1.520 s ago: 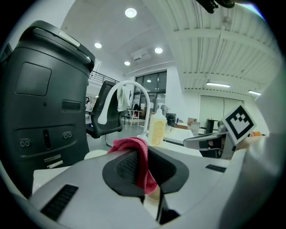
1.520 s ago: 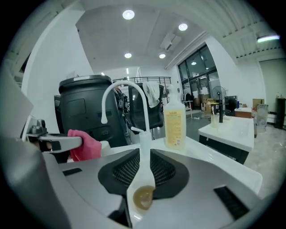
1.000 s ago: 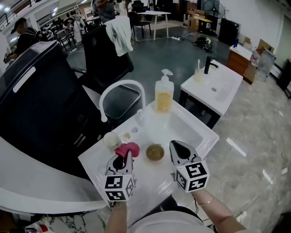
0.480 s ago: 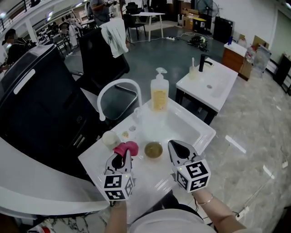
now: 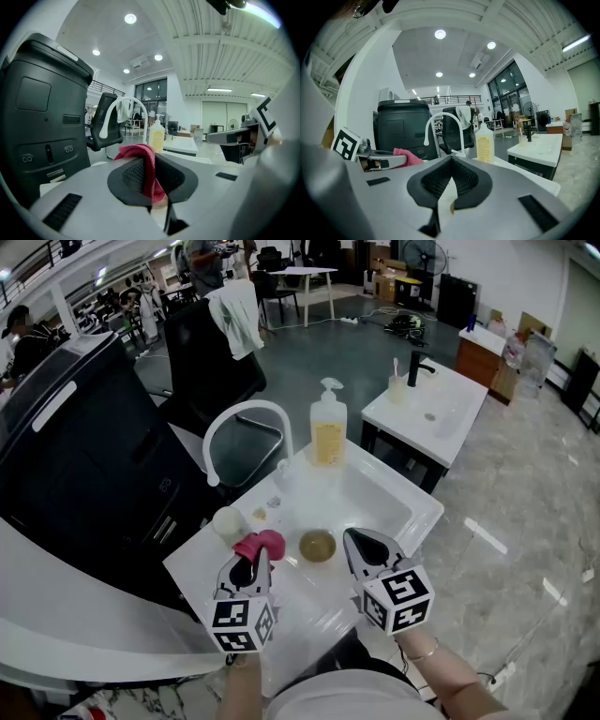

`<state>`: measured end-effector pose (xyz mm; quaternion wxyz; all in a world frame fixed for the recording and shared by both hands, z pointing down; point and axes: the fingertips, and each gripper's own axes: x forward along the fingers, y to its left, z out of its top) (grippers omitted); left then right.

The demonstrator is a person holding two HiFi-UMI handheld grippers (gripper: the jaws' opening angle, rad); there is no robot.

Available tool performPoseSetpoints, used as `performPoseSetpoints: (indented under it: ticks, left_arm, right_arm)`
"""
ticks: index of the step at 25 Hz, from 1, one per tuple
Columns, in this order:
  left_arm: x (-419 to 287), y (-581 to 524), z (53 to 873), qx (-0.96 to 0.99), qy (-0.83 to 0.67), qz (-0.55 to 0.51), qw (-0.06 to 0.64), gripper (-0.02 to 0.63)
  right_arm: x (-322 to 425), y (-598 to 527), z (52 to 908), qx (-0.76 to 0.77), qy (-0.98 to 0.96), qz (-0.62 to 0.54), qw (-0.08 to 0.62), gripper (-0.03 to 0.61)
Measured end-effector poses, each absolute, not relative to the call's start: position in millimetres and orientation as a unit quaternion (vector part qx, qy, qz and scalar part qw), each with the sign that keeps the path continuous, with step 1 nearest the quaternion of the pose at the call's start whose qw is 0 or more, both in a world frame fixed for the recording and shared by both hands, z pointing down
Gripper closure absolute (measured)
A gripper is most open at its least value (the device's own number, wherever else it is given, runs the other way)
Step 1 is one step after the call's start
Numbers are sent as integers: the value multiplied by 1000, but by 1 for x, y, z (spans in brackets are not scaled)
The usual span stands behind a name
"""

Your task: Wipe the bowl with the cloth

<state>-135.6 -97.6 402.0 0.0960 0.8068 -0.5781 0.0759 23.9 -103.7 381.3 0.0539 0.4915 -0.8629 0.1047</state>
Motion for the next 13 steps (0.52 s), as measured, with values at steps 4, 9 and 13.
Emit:
performPoseSetpoints:
  ticks: [4,9,13]
  left_arm:
    - [-137,-92,402,808,-576,74,98,566]
    - [-139,-84,402,809,-574,72,100,566]
    - [-140,-77,400,811,-573,70,97,566]
  right_arm:
    - [23,-97,383,491,-863,108,52,574]
    - [22,-87,383,490,-863,118,48,574]
    - [21,-79,384,489,-862,125,45,574]
